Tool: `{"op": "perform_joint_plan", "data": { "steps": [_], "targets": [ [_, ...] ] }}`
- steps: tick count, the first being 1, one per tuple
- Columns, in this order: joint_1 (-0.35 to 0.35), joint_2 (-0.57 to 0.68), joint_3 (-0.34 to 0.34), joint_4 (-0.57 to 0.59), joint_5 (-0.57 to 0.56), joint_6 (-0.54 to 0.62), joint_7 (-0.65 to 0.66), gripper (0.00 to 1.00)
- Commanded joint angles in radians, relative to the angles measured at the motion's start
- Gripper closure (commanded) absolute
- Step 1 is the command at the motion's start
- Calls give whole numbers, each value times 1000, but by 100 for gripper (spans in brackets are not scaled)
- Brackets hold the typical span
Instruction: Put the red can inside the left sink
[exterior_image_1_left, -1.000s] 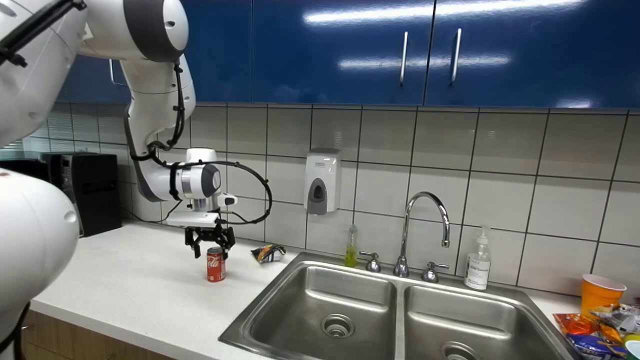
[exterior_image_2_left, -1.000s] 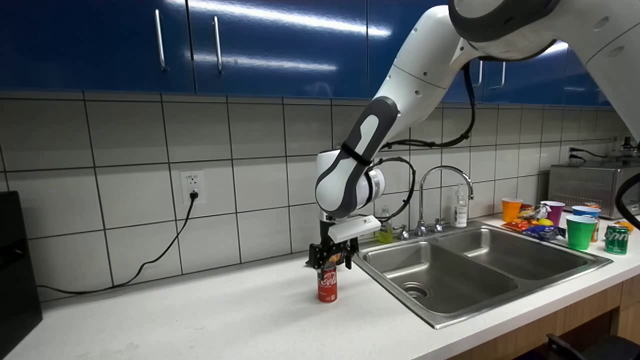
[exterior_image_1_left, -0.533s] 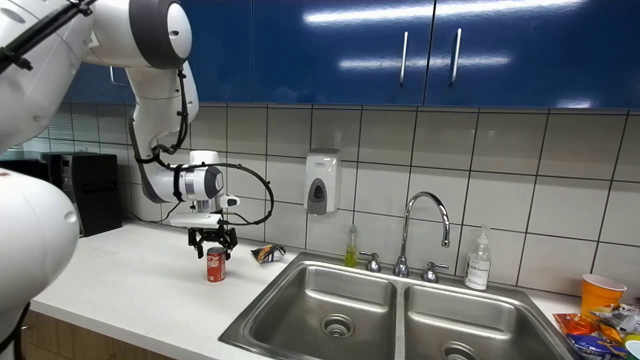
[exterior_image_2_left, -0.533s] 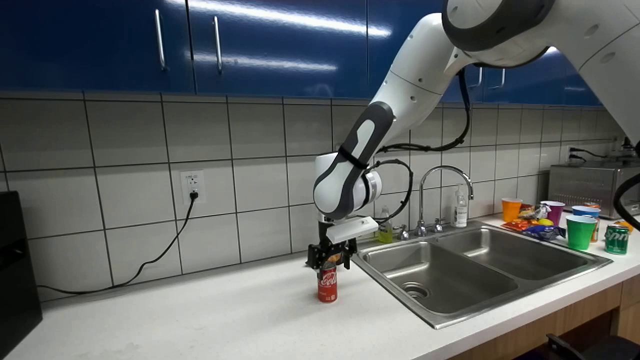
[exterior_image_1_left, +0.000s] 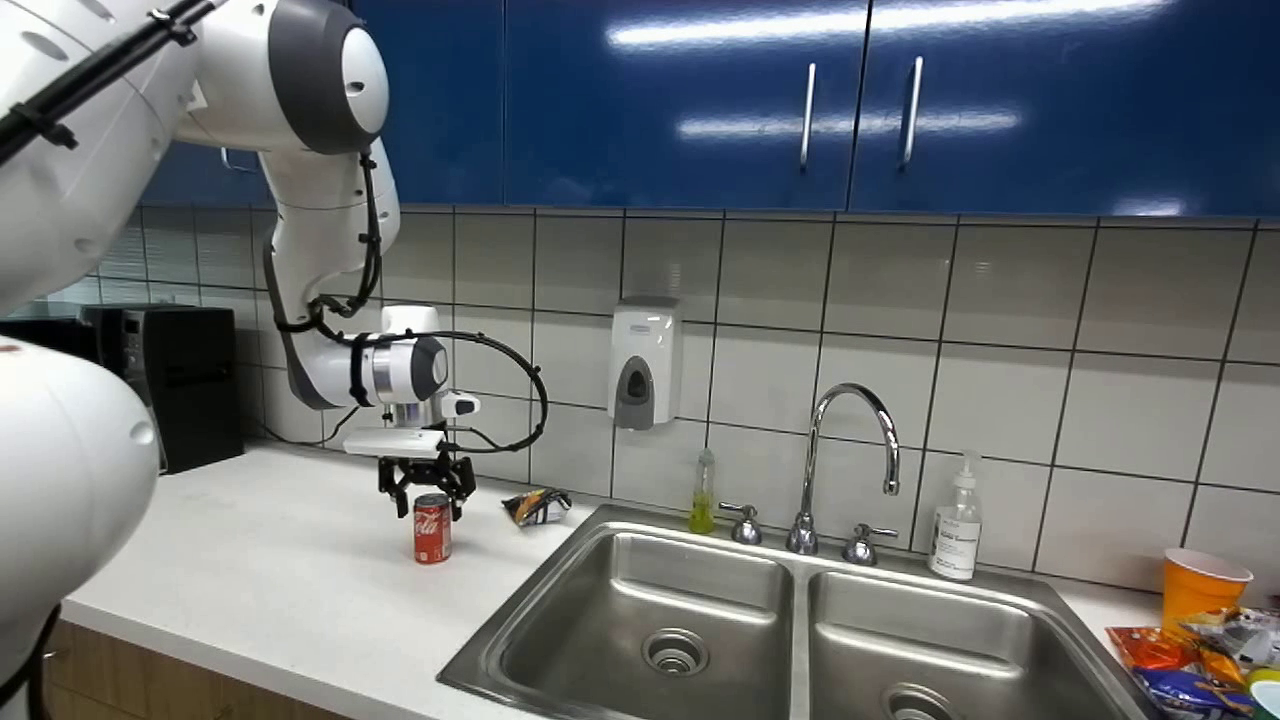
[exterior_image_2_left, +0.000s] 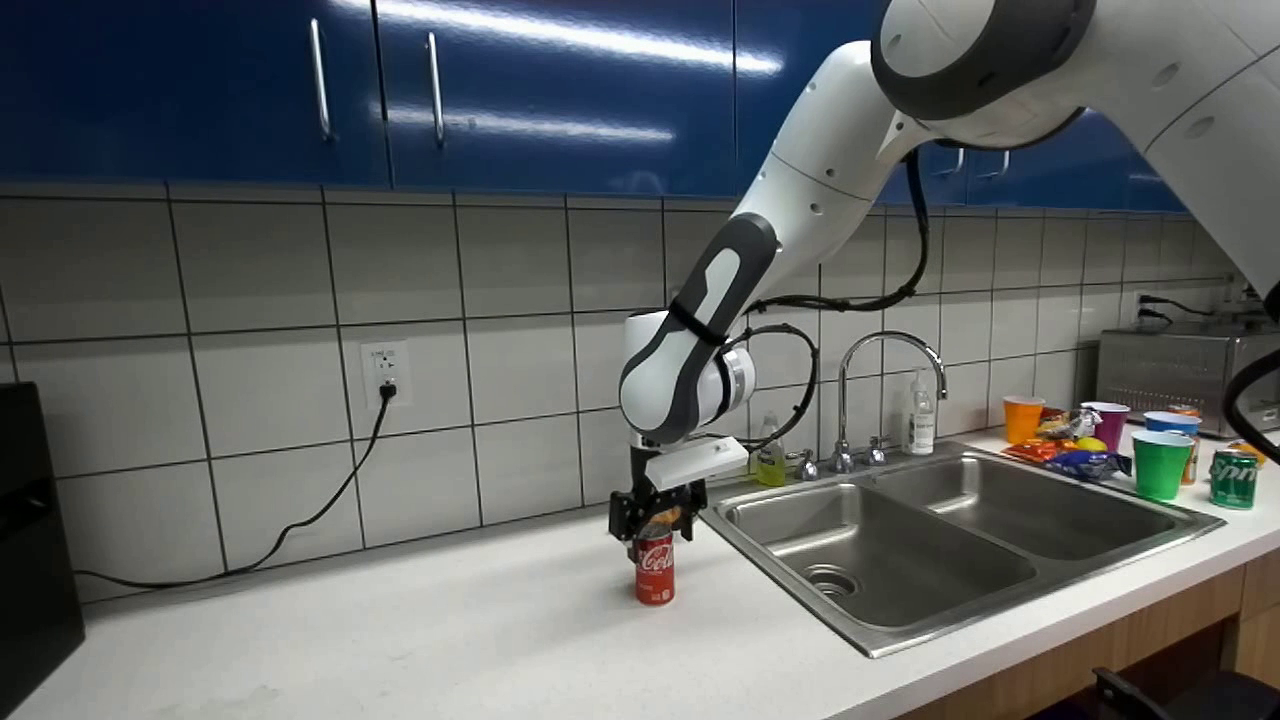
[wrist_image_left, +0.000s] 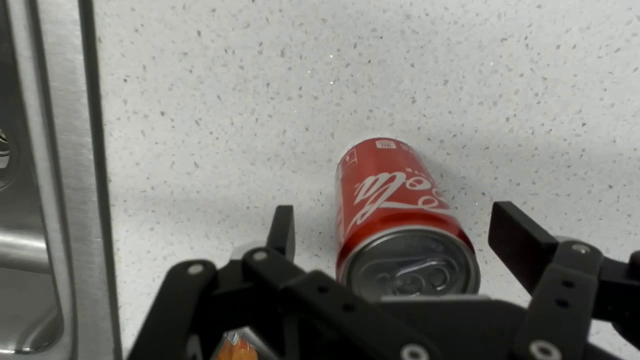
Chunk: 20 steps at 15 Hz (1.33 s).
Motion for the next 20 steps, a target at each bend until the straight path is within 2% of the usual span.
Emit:
{"op": "perform_joint_plan", "data": {
  "steps": [1,11,12,13,17,18,20],
  "targets": [
    [16,20,-13,47,4,-44,-17,0],
    [20,50,-12,87,4,-63,-18,0],
    [20,52,-12,89,5,-60,-18,25],
    [20,54,-11,91,6,-60,-19,28],
    [21,59,-11,97,7,-59,-19,58],
    [21,60,-12,98,6,-60,-19,62],
    [21,58,-13,96,7,-62,-18,62]
  ]
}}
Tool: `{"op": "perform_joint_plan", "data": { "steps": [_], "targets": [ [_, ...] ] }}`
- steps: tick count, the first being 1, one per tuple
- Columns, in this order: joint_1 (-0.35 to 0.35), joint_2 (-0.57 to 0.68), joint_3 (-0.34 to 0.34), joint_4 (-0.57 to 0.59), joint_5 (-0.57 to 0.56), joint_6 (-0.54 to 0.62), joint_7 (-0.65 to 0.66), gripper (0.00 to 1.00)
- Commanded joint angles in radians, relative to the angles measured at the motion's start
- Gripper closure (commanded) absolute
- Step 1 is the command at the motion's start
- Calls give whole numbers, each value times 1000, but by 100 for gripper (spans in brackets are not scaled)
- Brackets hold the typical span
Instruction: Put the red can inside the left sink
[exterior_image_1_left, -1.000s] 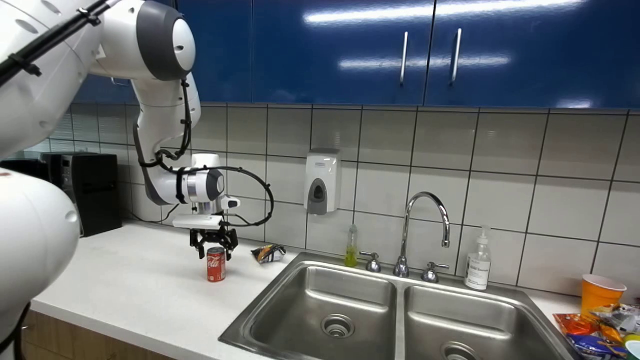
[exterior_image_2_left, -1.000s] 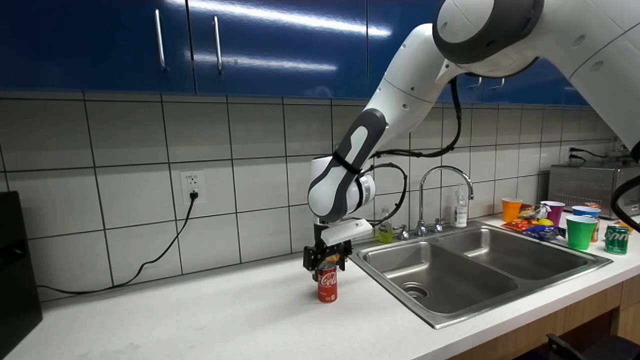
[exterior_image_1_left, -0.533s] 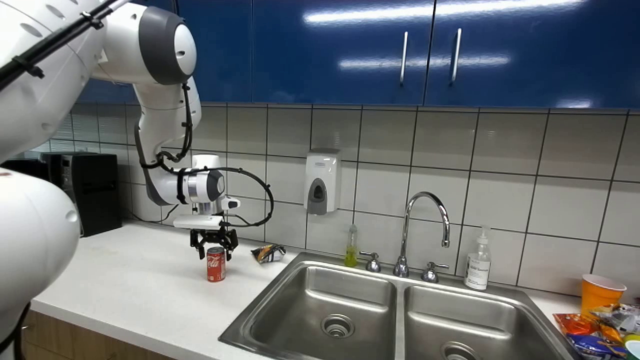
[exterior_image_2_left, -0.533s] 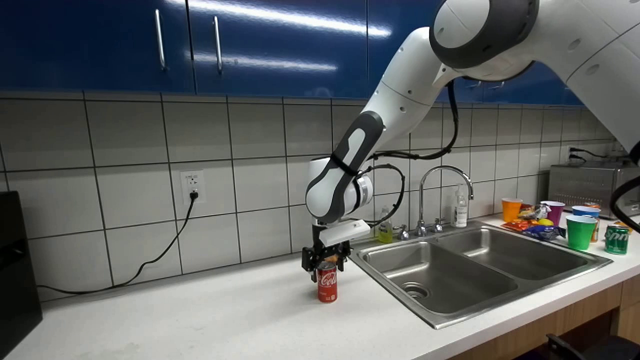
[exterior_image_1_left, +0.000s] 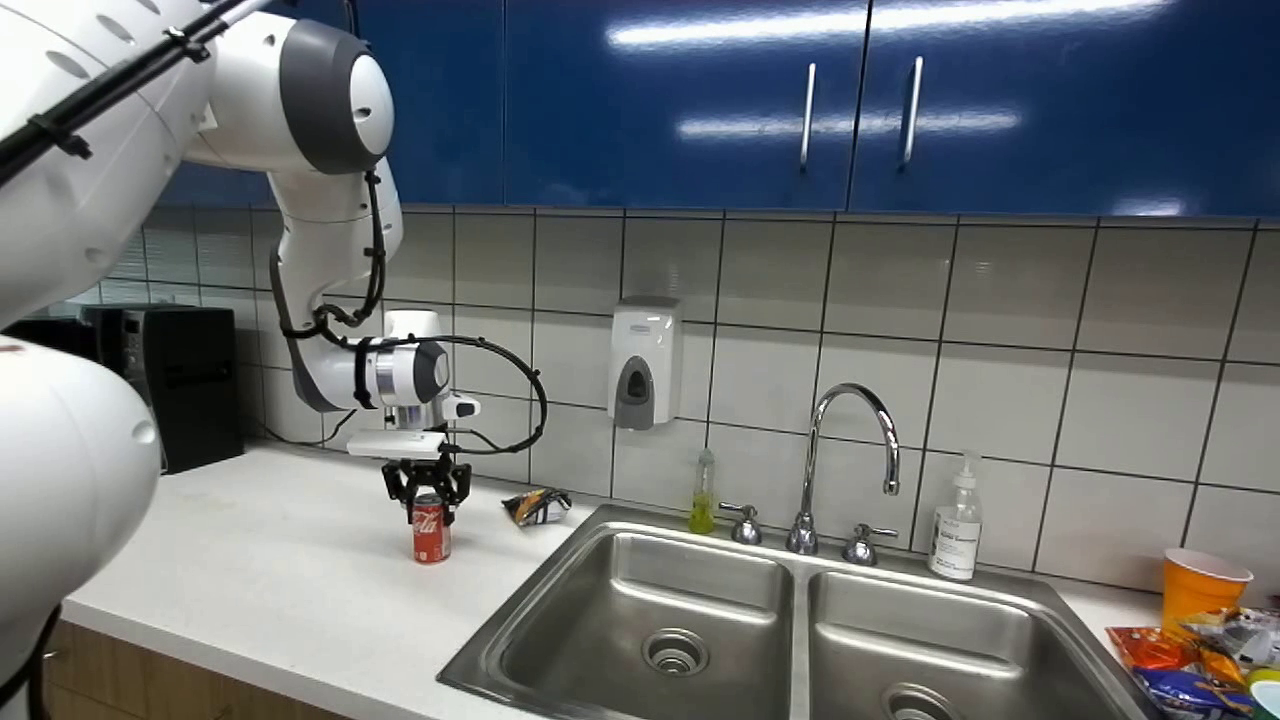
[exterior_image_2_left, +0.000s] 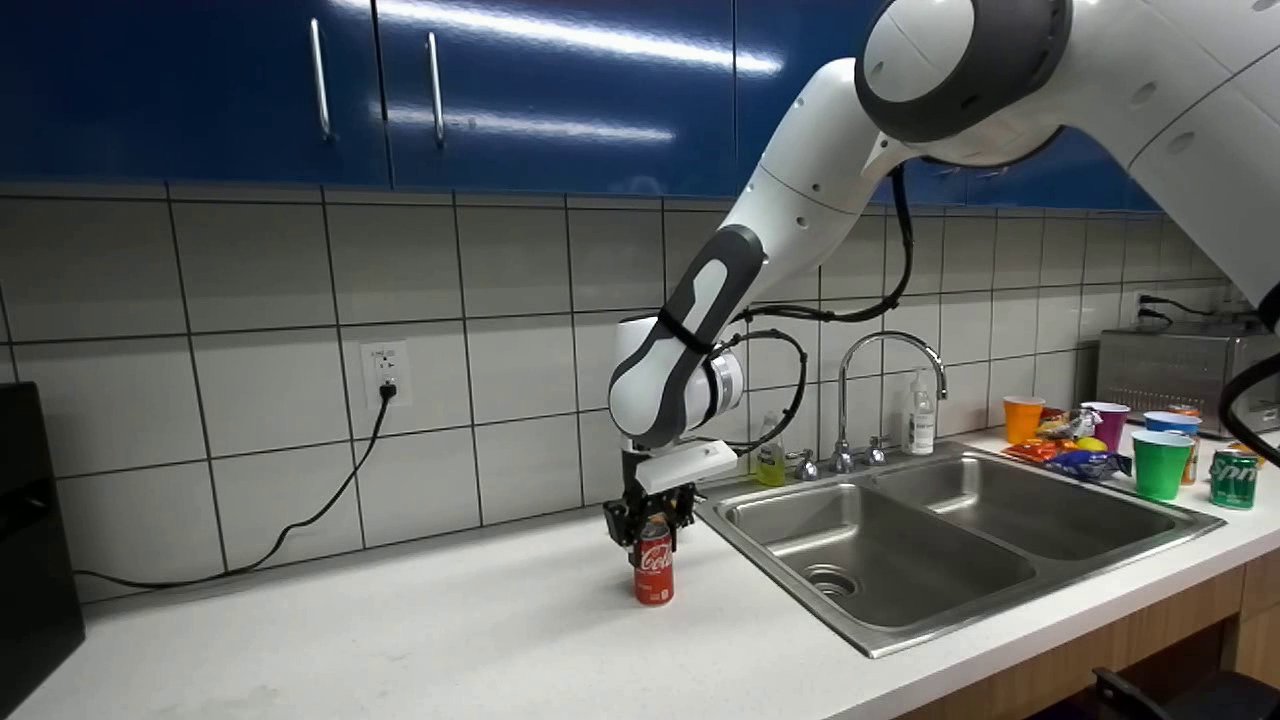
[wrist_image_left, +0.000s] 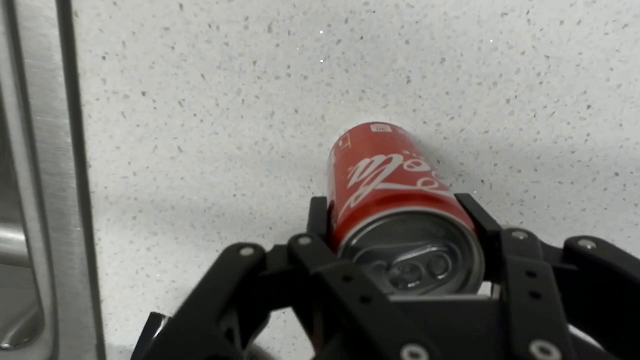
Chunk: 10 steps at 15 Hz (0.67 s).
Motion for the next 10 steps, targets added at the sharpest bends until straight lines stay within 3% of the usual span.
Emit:
{"op": "perform_joint_plan", "data": {
  "steps": [1,10],
  "targets": [
    [12,6,-11,26,7,-35,-18,62],
    [16,-34,-14,-18,5,-24,-8,62]
  ]
}}
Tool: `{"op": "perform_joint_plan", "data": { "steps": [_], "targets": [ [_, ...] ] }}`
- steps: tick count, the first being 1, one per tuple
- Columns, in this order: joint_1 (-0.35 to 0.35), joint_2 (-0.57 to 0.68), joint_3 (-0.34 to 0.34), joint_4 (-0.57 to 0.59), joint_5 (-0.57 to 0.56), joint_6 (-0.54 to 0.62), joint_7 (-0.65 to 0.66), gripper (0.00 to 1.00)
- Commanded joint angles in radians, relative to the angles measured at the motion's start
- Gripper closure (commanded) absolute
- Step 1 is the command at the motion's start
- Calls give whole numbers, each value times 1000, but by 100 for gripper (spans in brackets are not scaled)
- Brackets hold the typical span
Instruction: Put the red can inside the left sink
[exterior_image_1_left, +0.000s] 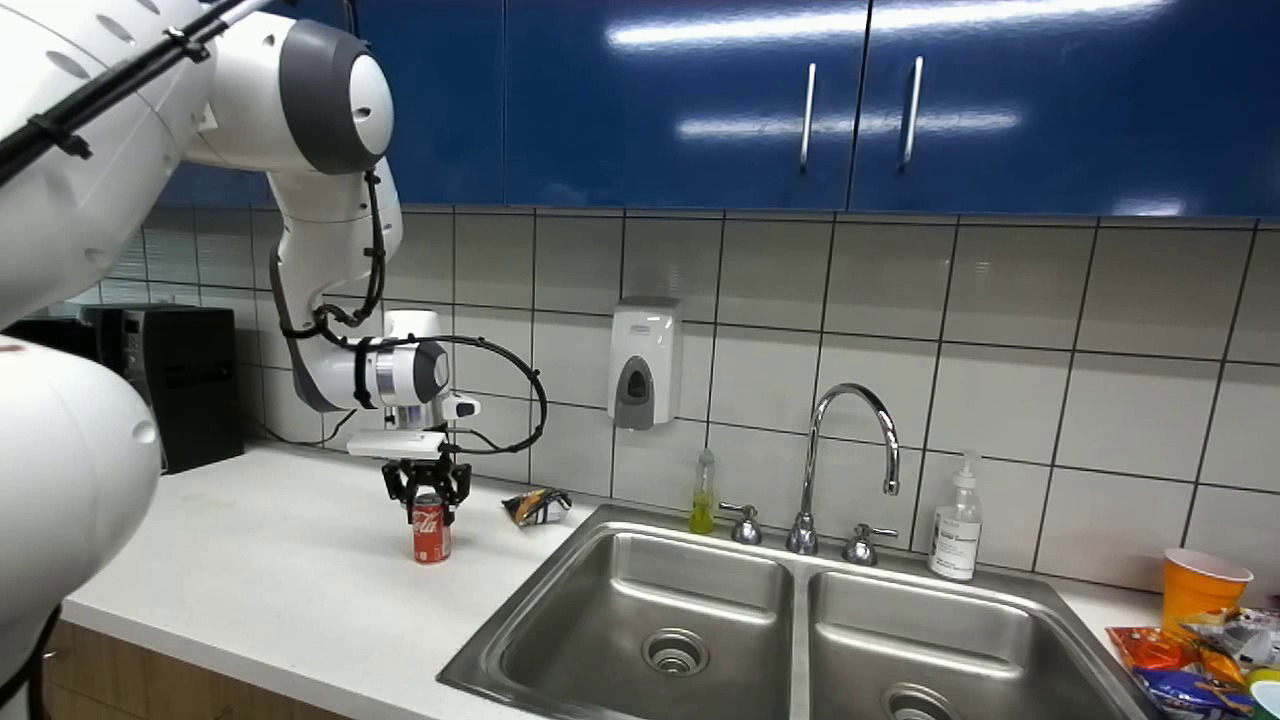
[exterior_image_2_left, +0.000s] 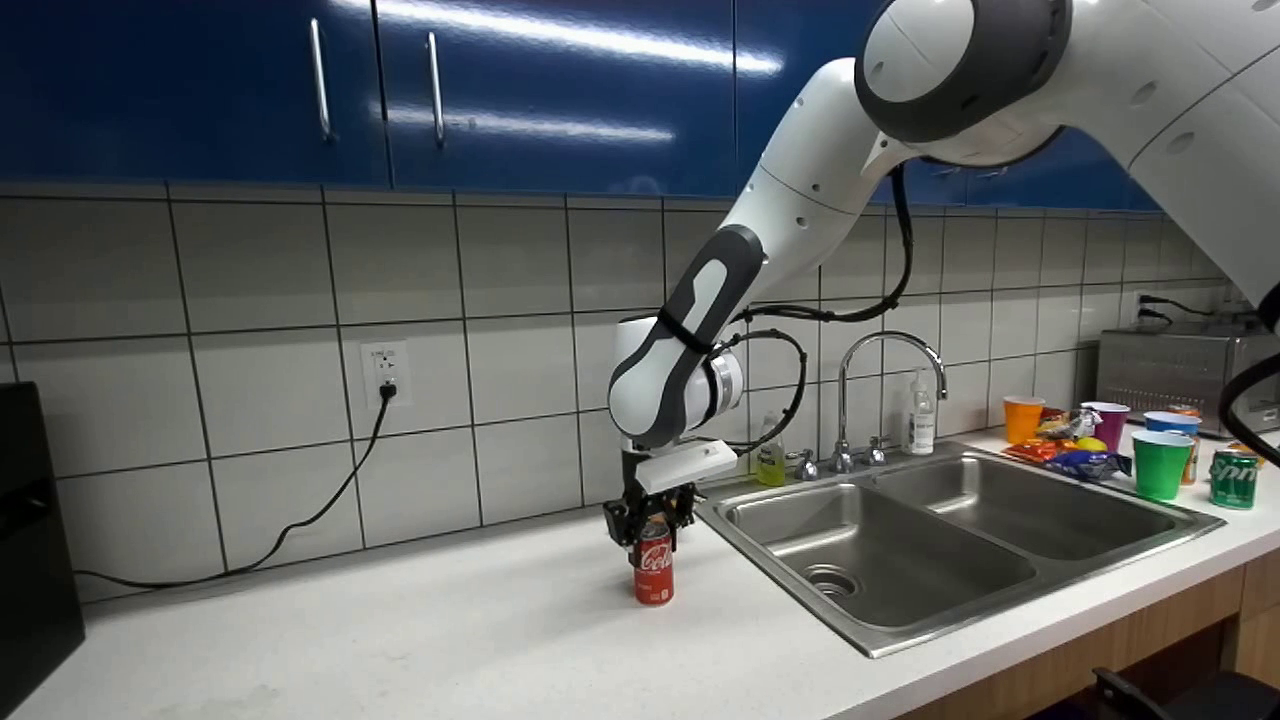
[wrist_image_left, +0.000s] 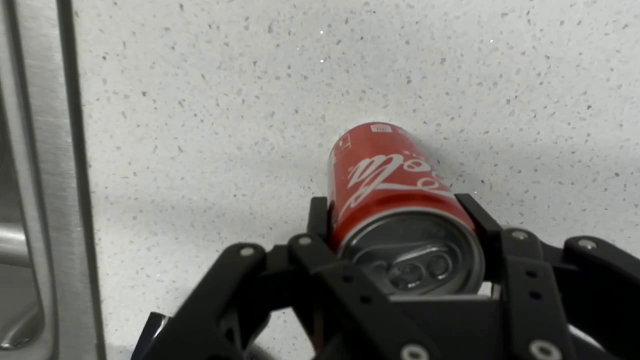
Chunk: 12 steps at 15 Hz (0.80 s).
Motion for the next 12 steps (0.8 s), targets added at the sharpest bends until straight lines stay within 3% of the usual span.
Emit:
{"op": "perform_joint_plan", "data": {
  "steps": [1,12],
  "targets": [
    [13,-39,-10,-24,8,-23,-9,62],
    [26,-117,-12,-91,2,-27,8,62]
  ]
}}
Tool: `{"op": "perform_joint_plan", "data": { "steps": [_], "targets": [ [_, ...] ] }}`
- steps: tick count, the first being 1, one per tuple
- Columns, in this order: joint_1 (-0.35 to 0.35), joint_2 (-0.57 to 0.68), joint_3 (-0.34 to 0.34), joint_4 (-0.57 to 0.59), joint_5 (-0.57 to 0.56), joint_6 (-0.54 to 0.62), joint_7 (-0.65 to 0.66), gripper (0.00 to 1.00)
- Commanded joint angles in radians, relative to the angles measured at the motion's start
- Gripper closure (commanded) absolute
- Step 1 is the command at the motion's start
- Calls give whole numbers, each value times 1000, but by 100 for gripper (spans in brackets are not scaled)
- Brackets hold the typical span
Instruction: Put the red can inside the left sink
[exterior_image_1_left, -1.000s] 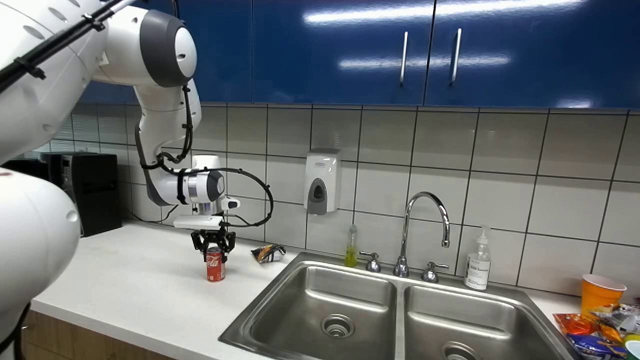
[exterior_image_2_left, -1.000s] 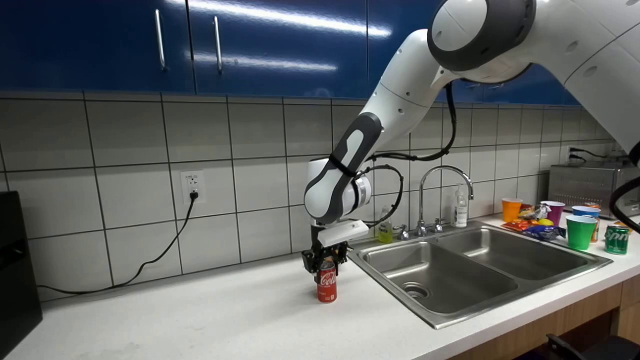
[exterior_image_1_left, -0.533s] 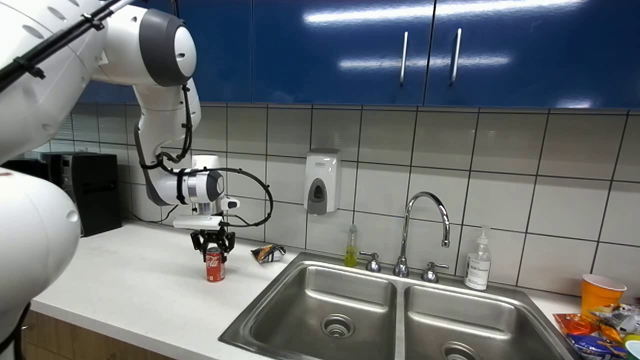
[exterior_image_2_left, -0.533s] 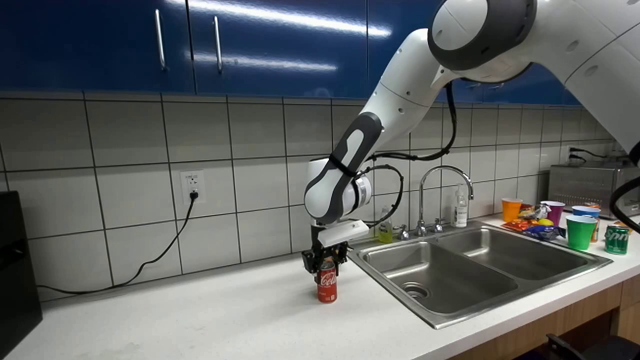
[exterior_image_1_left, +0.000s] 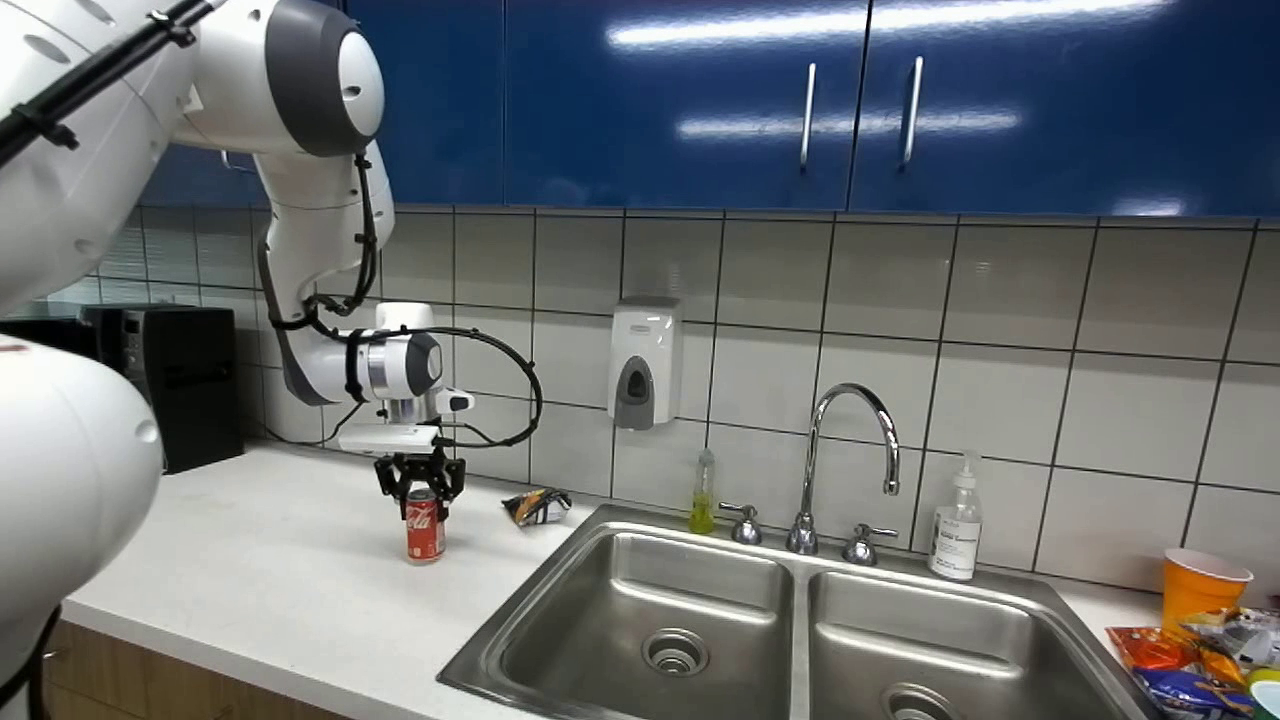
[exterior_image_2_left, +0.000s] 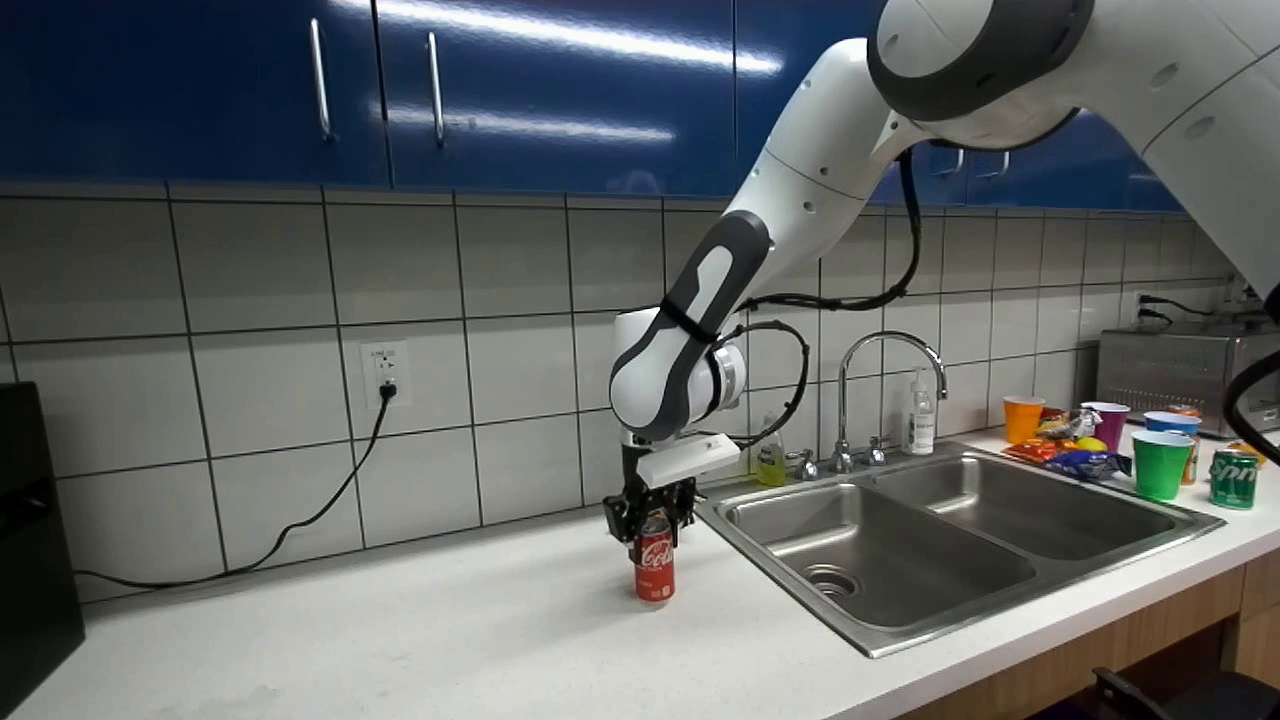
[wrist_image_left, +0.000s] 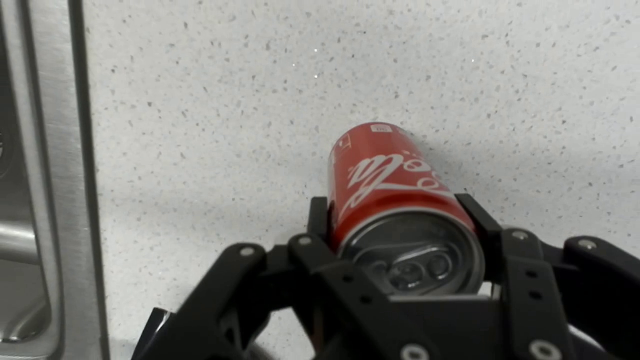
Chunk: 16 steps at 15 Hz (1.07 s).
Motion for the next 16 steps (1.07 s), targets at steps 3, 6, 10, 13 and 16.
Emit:
{"op": "perform_joint_plan", "data": {
  "steps": [3,6,10,13,16],
  "targets": [
    [16,-106,-12,-75,1,-27,14,62],
    [15,-153,-8,-117,3,-29,23,62],
    [5,-218,3,-180,15,-37,24,62],
    [-3,-265,14,-229,34,-44,23,62],
    [-4,-321,20,-281,49,-42,30,62]
  ]
}}
